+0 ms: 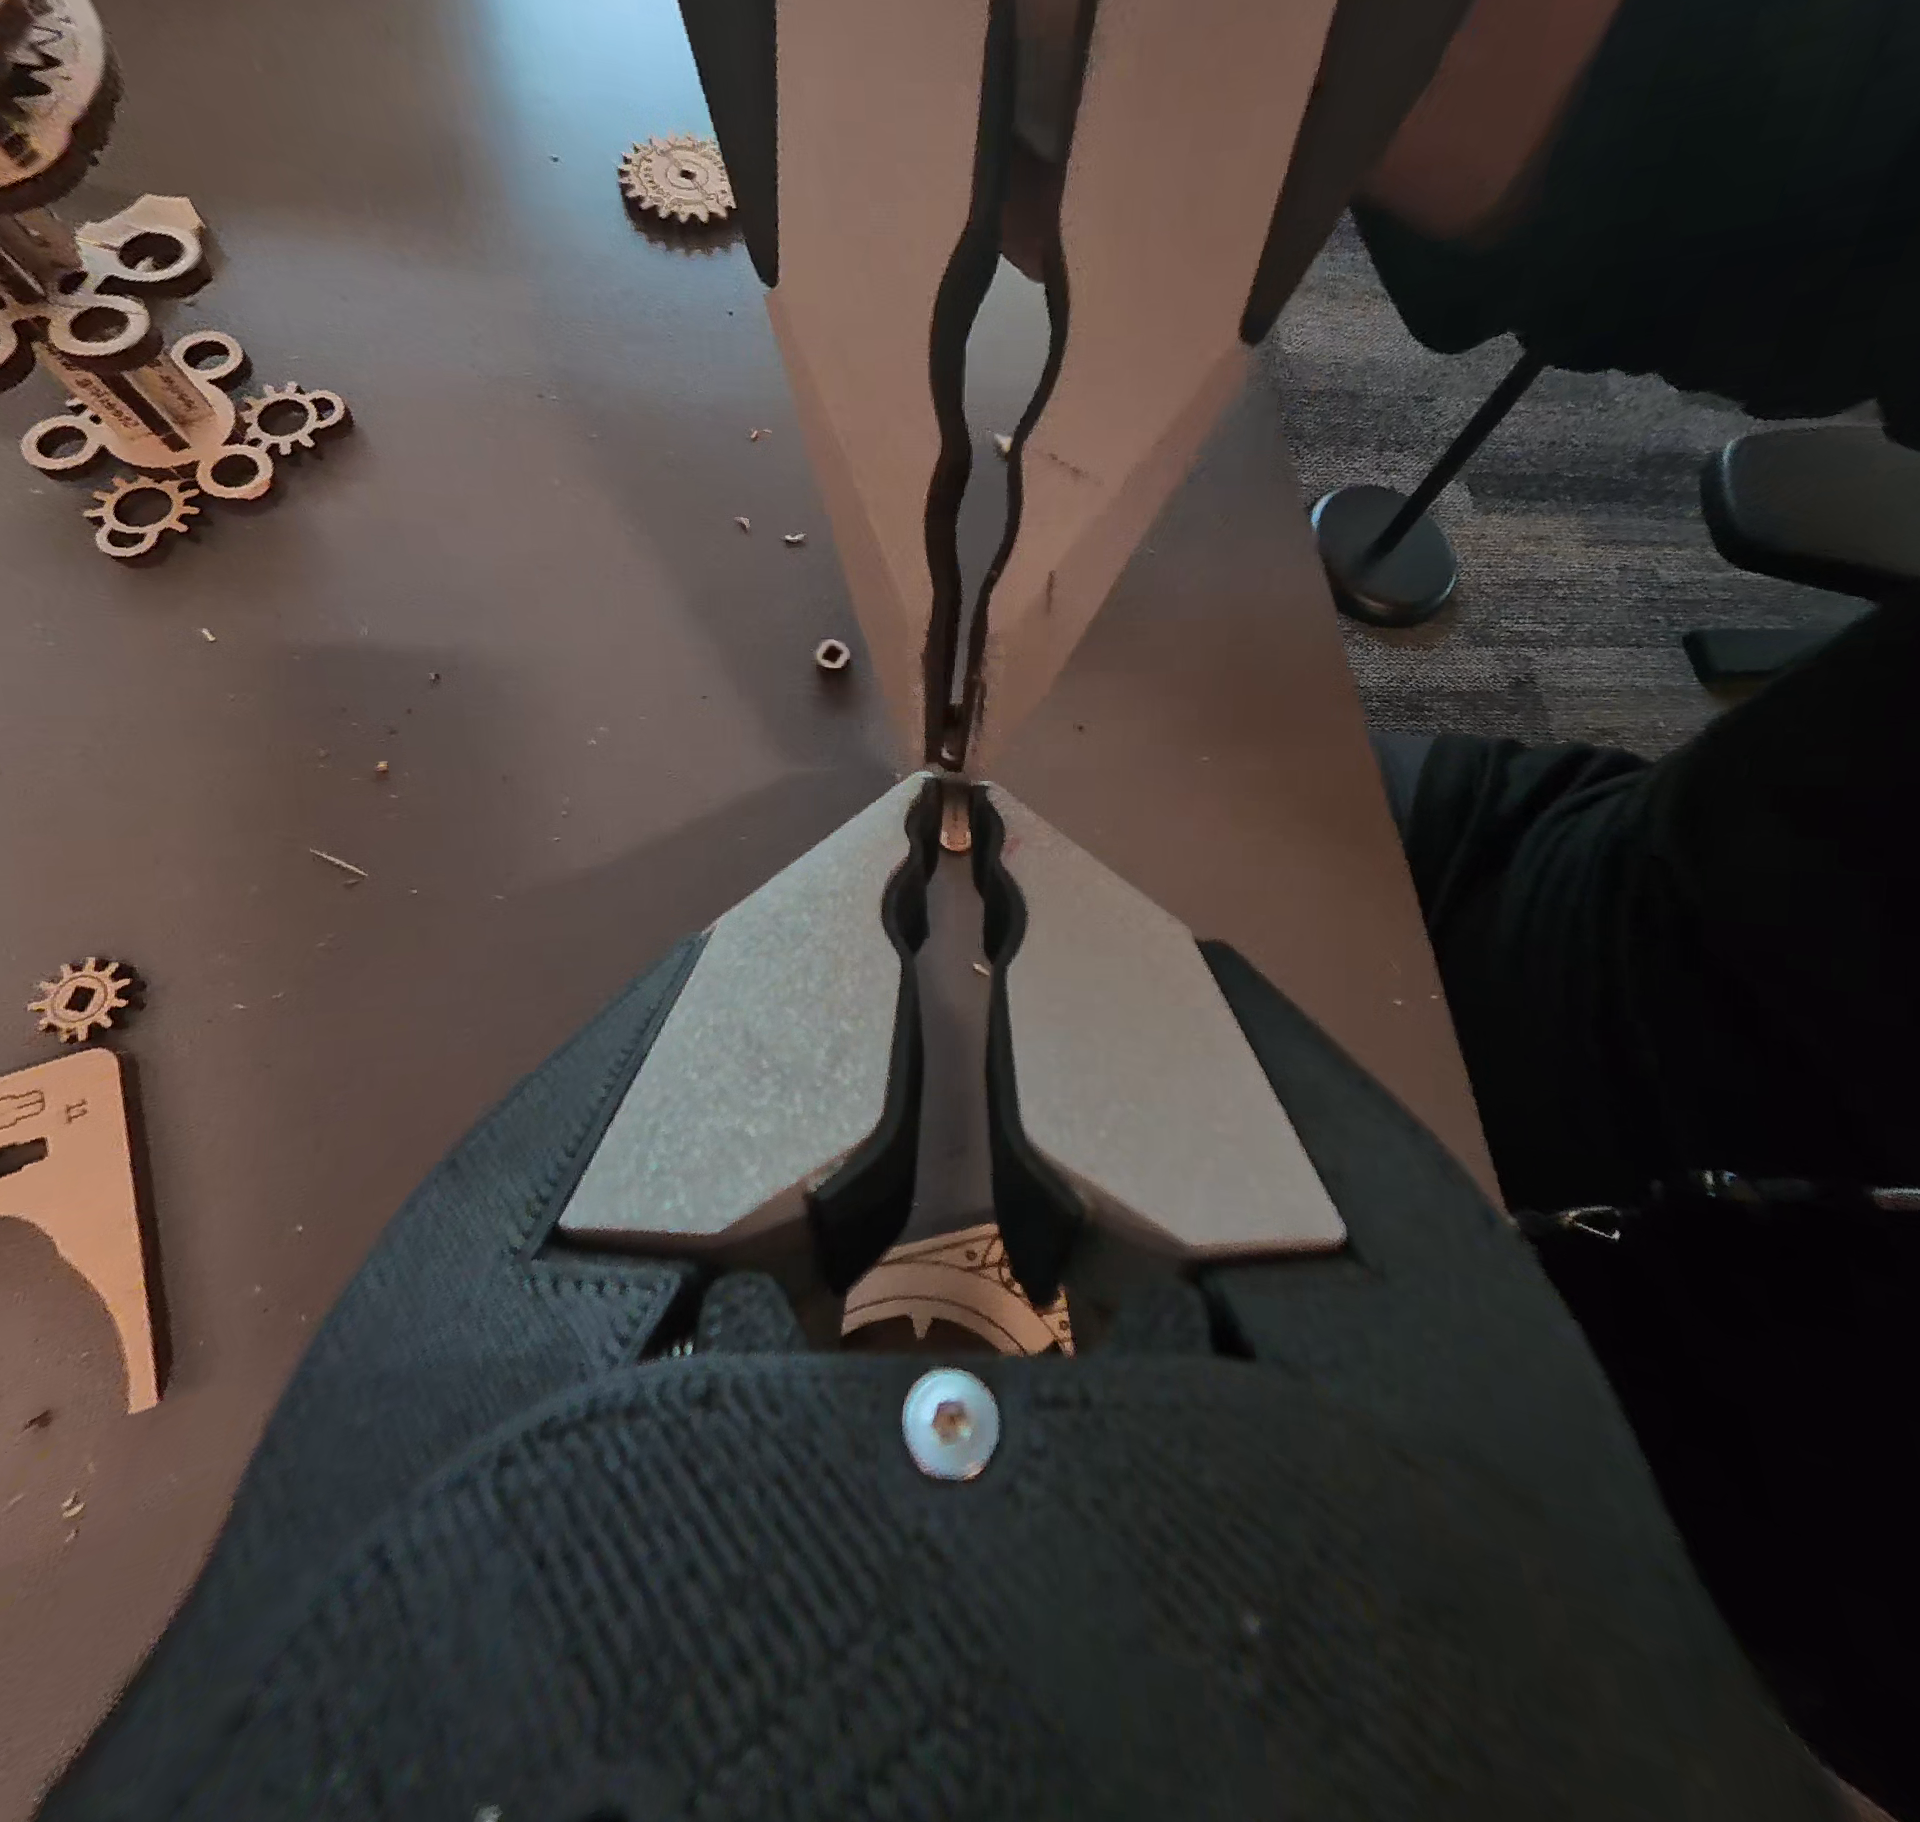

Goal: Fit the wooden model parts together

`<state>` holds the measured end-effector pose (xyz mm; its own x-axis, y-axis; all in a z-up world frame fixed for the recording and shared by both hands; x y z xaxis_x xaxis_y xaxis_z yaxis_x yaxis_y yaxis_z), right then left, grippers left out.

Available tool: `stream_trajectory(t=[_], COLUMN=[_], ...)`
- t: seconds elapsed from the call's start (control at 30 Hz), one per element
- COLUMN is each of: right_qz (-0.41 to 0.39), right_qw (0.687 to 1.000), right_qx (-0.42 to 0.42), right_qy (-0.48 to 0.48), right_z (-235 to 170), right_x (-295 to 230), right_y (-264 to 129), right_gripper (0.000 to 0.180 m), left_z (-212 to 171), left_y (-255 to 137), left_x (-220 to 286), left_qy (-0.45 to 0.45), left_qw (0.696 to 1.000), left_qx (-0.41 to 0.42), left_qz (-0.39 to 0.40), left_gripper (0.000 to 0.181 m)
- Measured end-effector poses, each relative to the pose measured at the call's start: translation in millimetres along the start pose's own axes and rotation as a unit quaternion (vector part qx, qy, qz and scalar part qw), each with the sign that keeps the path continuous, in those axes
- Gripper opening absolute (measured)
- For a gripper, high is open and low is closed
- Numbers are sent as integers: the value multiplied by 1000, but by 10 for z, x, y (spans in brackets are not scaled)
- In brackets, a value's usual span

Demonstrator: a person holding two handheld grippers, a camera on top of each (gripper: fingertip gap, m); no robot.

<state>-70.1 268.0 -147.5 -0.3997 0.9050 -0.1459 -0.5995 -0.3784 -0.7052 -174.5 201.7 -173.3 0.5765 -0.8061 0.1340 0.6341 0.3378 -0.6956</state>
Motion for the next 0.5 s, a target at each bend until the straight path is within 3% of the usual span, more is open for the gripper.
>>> stream_trajectory(t=[0.5], right_qz=[15], right_qw=[994], right_qx=[88], right_qy=[65], right_z=[-64], right_x=[210], right_y=[-119], right_gripper=[0], left_z=[-46], left_y=[-267], left_x=[-166], left_qy=[-57], left_qw=[997], left_qx=[57], left_qz=[21], left_gripper=[8])
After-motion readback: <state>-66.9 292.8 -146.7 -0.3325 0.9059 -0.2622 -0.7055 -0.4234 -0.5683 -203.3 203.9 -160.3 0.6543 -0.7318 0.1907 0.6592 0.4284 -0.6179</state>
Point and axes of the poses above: each gripper's, where its closed fingertips meet, y out along the fingers, z out of its top, x = y × z across the jaws, the point moved 9 cm from there along -y, back along the fingers, and after that the axes turned 7 degrees about -x, right-handed, at the moved point
